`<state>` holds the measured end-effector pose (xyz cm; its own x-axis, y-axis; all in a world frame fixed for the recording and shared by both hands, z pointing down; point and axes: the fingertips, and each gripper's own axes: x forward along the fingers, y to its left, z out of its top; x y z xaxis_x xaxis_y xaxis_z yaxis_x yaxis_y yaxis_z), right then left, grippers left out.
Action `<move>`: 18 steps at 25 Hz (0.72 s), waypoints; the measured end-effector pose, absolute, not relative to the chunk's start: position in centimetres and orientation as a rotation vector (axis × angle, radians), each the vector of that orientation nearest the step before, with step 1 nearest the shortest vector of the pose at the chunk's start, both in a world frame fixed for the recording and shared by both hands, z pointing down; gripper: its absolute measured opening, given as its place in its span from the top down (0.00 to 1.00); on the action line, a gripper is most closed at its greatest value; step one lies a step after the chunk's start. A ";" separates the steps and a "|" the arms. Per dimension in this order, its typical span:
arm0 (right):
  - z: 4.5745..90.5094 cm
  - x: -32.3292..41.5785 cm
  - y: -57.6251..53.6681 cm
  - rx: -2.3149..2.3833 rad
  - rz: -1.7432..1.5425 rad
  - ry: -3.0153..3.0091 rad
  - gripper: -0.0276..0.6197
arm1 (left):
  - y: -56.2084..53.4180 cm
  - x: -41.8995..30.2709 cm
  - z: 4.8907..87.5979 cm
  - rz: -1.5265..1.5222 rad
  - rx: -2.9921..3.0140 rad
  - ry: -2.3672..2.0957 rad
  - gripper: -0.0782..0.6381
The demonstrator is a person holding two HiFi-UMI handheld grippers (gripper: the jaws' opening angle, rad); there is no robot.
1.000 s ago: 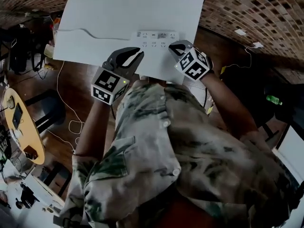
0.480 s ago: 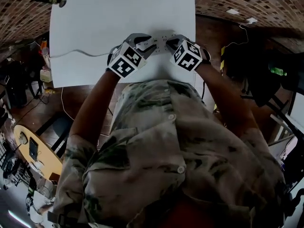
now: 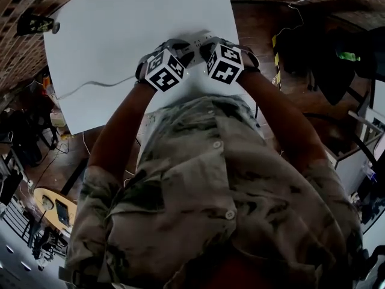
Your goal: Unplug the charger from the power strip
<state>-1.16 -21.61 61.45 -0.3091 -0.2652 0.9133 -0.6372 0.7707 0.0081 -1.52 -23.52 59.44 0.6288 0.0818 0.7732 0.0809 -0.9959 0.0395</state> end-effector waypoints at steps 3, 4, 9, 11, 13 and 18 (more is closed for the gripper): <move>61.4 -0.8 -21.4 0.675 0.467 -1.874 0.96 | -23.3 -1.1 59.4 1.365 2.833 0.165 0.75; 61.4 -0.7 -21.4 0.671 0.477 -1.864 0.96 | -23.2 -1.0 59.3 1.371 2.834 0.172 0.75; 61.7 -1.0 -21.3 0.647 0.515 -1.808 0.96 | -23.2 -1.1 59.4 1.392 2.815 0.194 0.75; 61.8 -1.2 -21.4 0.638 0.500 -1.786 0.96 | -23.3 -1.2 59.0 1.384 2.807 0.191 0.75; 61.9 -1.1 -21.3 0.634 0.492 -1.779 0.96 | -24.1 -0.6 56.6 1.304 2.851 0.150 0.75; 61.7 -0.6 -21.1 0.632 0.503 -1.795 0.96 | -28.7 -0.8 50.0 1.143 2.919 0.060 0.75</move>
<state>-0.57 -21.09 61.74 -0.2442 -0.1705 0.9546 -0.6417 0.7665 -0.0272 -0.85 -28.75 50.00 0.7336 0.0382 0.6785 0.0333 -0.9992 0.0203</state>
